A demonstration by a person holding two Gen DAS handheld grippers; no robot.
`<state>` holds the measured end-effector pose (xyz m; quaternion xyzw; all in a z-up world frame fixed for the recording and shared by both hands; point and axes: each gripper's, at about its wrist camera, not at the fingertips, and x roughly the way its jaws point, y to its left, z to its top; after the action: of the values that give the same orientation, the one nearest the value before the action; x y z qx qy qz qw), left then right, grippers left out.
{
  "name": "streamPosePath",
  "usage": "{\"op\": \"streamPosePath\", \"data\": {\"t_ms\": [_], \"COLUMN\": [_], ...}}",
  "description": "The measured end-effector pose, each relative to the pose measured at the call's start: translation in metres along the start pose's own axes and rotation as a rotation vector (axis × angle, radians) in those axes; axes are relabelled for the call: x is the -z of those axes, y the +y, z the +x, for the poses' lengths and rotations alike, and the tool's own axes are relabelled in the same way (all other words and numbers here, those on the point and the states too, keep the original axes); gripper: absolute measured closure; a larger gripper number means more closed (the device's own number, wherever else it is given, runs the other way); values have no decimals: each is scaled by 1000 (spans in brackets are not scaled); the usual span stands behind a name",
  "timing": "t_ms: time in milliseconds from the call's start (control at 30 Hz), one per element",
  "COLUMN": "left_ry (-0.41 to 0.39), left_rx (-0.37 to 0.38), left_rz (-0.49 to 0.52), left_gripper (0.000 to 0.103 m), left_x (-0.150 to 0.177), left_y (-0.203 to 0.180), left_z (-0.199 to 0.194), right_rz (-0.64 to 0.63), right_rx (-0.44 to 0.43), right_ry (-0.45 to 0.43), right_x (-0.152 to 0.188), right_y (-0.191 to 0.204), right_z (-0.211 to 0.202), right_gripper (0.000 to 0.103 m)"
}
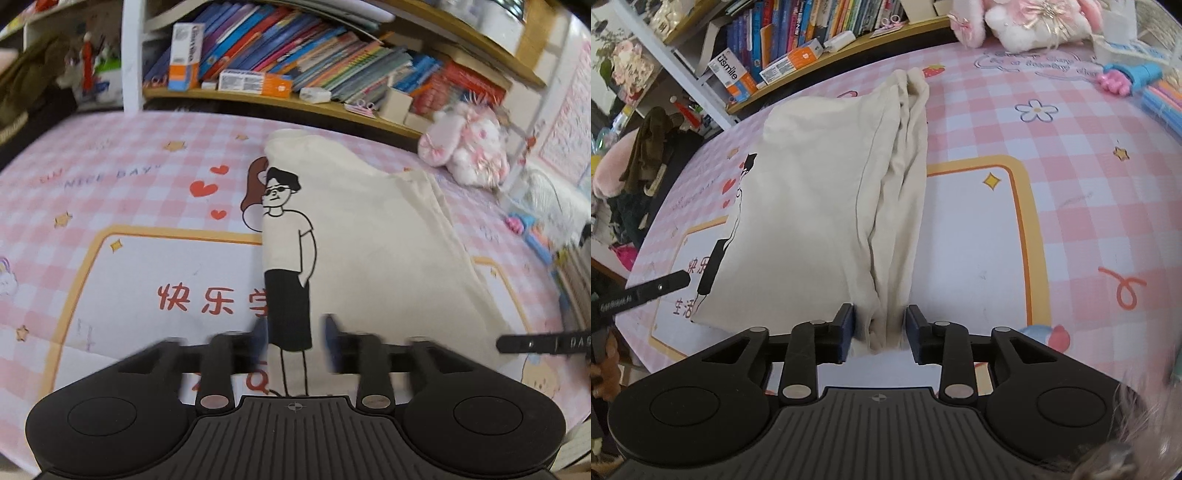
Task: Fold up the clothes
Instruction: 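Move the right tool to the shirt end and grasp it, then lift the held shirt end with the right tool and fold it over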
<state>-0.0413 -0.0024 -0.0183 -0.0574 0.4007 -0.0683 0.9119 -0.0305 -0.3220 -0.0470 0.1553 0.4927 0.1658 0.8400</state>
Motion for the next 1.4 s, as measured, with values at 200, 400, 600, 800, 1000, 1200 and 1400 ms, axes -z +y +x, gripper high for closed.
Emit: {"op": "streamPosePath", "data": {"t_ms": [200,400,600,800,1000,1200,1400], "left_ry": [-18,-41,-58,-55,-59,-54,-81], "left_rx": [-27,-85,-54,-19,-20,-32,-61], "left_rz": [47,95,141,176,255,374,468], "left_gripper": [19,9,6,5,5,5,5], "left_x": [8,19,28,35,44,53,59], "left_y": [-15,-31,-42,-49,-60,-73,-86], "left_z": [-5,-6,-12,-18,-18,-13,-6], "right_rz": [29,71,110,143,143,170,214], "right_rx": [-15,-43,-72,-89,-52,-103,-219], "right_ry": [1,-4,-2,5,21,21,-32], "right_x": [7,12,8,2,-4,-11,-29], "right_y": [-3,-9,-14,-18,-13,-12,-3], "right_z": [-6,-12,-12,-9,0,-8,-32], "right_gripper": [64,51,47,56,82,93,93]}}
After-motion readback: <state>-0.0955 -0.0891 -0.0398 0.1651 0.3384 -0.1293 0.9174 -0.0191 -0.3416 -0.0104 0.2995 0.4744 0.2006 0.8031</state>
